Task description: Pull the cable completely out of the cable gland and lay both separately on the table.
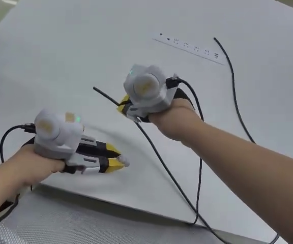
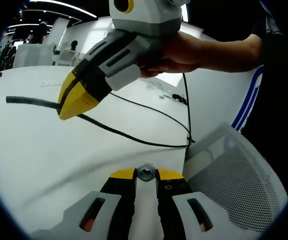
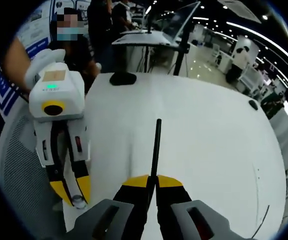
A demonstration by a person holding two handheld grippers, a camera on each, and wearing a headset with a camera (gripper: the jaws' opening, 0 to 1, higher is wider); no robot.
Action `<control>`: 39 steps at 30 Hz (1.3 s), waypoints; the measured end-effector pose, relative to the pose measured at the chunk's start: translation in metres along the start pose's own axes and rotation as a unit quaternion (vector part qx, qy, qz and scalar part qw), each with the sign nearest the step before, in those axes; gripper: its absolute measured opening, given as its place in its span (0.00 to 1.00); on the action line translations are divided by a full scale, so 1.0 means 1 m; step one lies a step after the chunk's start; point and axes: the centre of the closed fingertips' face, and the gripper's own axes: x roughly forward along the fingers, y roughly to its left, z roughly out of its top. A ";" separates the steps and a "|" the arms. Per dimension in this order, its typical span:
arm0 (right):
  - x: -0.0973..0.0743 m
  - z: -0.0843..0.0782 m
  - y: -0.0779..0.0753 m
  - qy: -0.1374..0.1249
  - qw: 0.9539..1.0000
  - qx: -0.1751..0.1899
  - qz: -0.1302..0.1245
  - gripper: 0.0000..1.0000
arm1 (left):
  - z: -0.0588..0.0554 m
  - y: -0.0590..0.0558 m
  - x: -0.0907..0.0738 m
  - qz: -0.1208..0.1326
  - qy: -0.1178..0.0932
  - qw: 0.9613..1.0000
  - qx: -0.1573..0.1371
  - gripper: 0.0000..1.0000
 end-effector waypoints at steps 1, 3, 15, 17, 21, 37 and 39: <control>0.003 0.001 0.003 0.001 1.000 -0.007 0.006 0.00 | -0.001 0.001 0.000 0.001 0.001 1.000 -0.001 0.15; 0.010 0.002 0.010 0.003 1.000 -0.024 0.017 0.00 | -0.004 0.004 0.001 0.004 0.001 1.000 -0.004 0.15; 0.039 -0.008 0.023 0.032 0.998 -0.041 0.040 0.00 | -0.021 0.018 0.003 0.020 0.009 1.000 -0.018 0.15; 0.043 -0.010 0.023 0.032 0.998 -0.038 0.042 0.00 | -0.023 0.019 0.003 0.022 0.011 0.999 -0.020 0.15; 0.050 -0.013 0.022 0.031 0.999 -0.020 0.040 0.00 | -0.026 0.022 0.001 0.028 0.011 0.999 -0.024 0.15; 0.060 -0.020 0.026 0.040 0.998 -0.027 0.034 0.00 | -0.034 0.028 -0.001 0.042 0.017 0.998 -0.034 0.15; 0.061 -0.022 0.027 0.043 0.998 -0.033 0.035 0.00 | -0.035 0.028 0.000 0.043 0.018 0.998 -0.034 0.15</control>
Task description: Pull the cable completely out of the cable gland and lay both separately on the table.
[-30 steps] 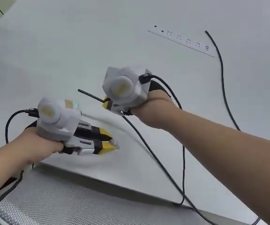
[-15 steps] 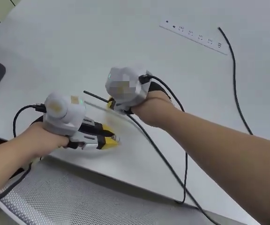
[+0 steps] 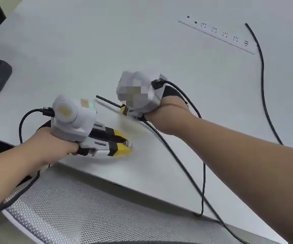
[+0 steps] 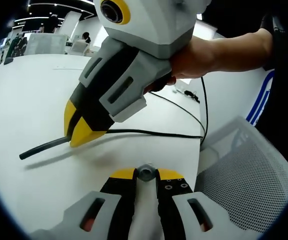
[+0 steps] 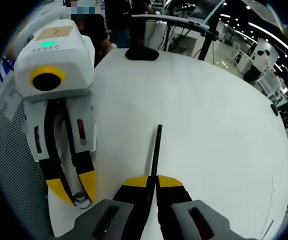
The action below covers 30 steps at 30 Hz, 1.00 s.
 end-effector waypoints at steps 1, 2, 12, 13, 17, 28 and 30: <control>0.000 -0.001 0.000 0.003 1.000 0.001 0.000 0.00 | 0.000 0.000 0.000 0.001 0.001 1.000 0.001 0.15; 0.001 -0.002 -0.001 0.003 1.000 0.003 -0.001 0.00 | 0.000 0.000 0.000 0.001 0.000 1.000 0.001 0.15; 0.004 -0.007 0.003 0.003 1.000 0.006 0.000 0.00 | -0.004 0.002 0.001 0.008 0.014 1.000 0.009 0.15; 0.005 -0.008 0.003 0.006 1.000 0.007 0.000 0.00 | -0.004 0.002 0.001 0.008 0.015 1.000 0.011 0.16; 0.005 -0.008 0.003 0.005 1.000 0.005 -0.002 0.00 | -0.004 0.003 0.001 0.013 0.019 1.000 0.018 0.16; 0.003 -0.007 0.005 0.012 1.000 -0.014 -0.007 0.02 | -0.007 0.004 0.001 0.024 0.030 0.998 0.039 0.16; 0.003 -0.007 0.004 0.012 1.000 -0.013 -0.007 0.02 | -0.007 0.006 0.000 0.030 0.031 0.998 0.046 0.16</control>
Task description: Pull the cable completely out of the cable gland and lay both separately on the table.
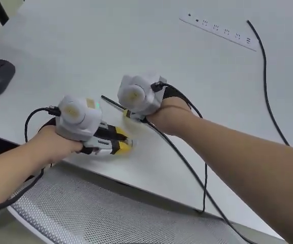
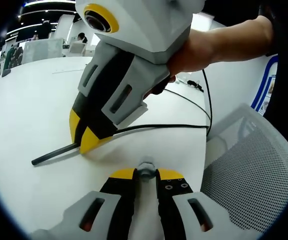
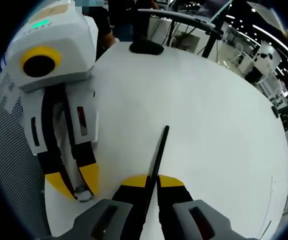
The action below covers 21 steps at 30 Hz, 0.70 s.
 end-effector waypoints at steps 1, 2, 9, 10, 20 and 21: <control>0.000 0.000 0.000 0.001 1.000 0.001 -0.001 0.02 | 0.000 0.000 0.000 0.001 0.000 1.000 0.000 0.16; 0.000 0.000 -0.001 0.001 1.000 0.002 -0.002 0.02 | 0.000 0.000 -0.001 0.000 0.001 1.000 -0.004 0.16; 0.000 0.000 -0.001 -0.001 1.000 0.006 -0.005 0.02 | 0.000 0.002 -0.001 0.003 -0.002 1.000 -0.004 0.17; 0.000 0.000 -0.002 -0.002 1.000 0.008 -0.004 0.03 | 0.001 0.002 -0.001 0.003 -0.003 1.000 -0.006 0.17; 0.001 -0.001 -0.012 -0.012 0.997 0.070 -0.009 0.17 | 0.003 0.006 -0.001 0.010 -0.004 1.000 -0.010 0.20; 0.000 0.000 -0.015 -0.016 0.997 0.073 -0.014 0.18 | 0.003 0.006 -0.002 0.009 -0.004 1.000 -0.011 0.20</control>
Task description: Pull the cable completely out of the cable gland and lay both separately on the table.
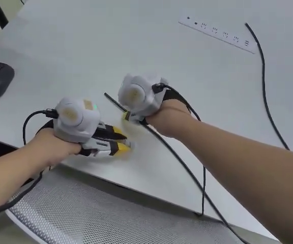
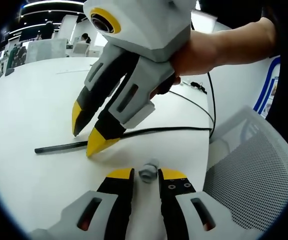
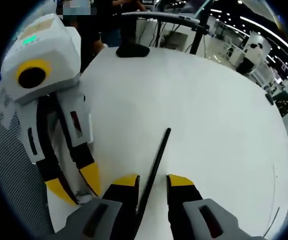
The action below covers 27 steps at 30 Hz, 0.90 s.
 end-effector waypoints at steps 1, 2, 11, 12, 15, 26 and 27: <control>-0.001 0.000 -0.004 0.002 1.000 -0.008 -0.003 0.18 | 0.000 0.000 0.000 0.000 0.000 1.000 0.000 0.20; -0.002 0.000 -0.006 0.002 1.000 -0.006 -0.005 0.19 | 0.000 0.000 0.000 0.000 -0.001 1.000 0.001 0.20; -0.019 0.006 -0.008 -0.027 0.999 0.020 -0.010 0.30 | 0.007 0.002 -0.005 0.008 -0.005 1.000 -0.006 0.24; -0.024 0.006 -0.009 -0.031 0.999 0.024 -0.013 0.32 | 0.009 0.001 -0.007 0.007 -0.010 1.000 -0.008 0.24; -0.032 0.005 -0.009 -0.041 0.999 0.031 -0.017 0.36 | 0.014 0.000 -0.012 0.010 -0.017 1.000 -0.015 0.27; -0.076 0.012 -0.013 -0.093 0.992 0.075 -0.039 0.43 | 0.025 -0.009 -0.020 0.012 -0.030 0.999 -0.031 0.38; -0.082 0.011 -0.014 -0.096 0.990 0.091 -0.045 0.46 | 0.027 -0.010 -0.021 0.014 -0.032 0.999 -0.033 0.39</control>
